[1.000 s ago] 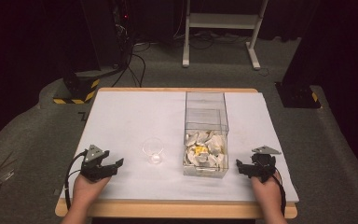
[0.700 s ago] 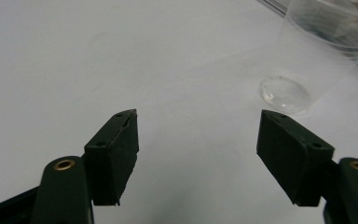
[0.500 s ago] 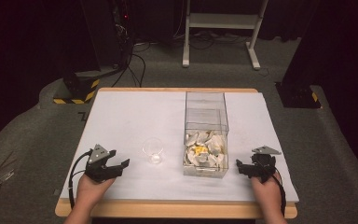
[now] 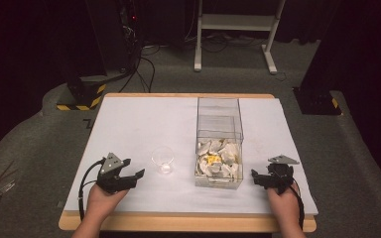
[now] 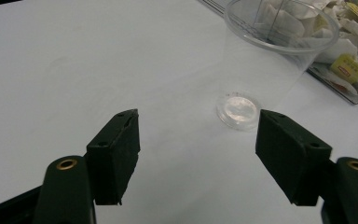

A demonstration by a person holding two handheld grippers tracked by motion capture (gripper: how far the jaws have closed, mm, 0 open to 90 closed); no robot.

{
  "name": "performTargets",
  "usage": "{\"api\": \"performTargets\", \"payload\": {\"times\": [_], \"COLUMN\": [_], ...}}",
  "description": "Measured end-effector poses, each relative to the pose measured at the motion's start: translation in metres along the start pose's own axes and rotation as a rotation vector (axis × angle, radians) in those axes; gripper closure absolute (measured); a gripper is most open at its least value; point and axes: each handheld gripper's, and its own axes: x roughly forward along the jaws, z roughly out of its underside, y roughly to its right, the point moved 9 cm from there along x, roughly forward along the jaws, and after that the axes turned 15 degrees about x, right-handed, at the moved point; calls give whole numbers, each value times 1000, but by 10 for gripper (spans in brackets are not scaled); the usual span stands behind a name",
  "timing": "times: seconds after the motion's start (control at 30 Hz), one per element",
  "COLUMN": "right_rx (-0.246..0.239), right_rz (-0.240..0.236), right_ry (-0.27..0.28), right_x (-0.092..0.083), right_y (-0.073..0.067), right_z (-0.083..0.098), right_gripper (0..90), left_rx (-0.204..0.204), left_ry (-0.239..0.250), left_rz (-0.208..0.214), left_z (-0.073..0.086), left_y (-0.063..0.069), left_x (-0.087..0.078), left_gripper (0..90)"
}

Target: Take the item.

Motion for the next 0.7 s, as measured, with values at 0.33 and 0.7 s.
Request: {"api": "performTargets", "payload": {"times": [0.33, 0.7], "right_rx": [1, 1], "right_rz": [0, -1], "right_ry": [-2, -2], "right_x": [0, 0], "right_y": [0, 0], "right_z": [0, 0], "right_gripper": [77, 77], "left_rx": [34, 43], "left_ry": [3, 22], "left_rz": [23, 41], "left_z": [-10, -20], "left_y": [11, 19], "left_x": [6, 9], "left_gripper": [310, 311]}}
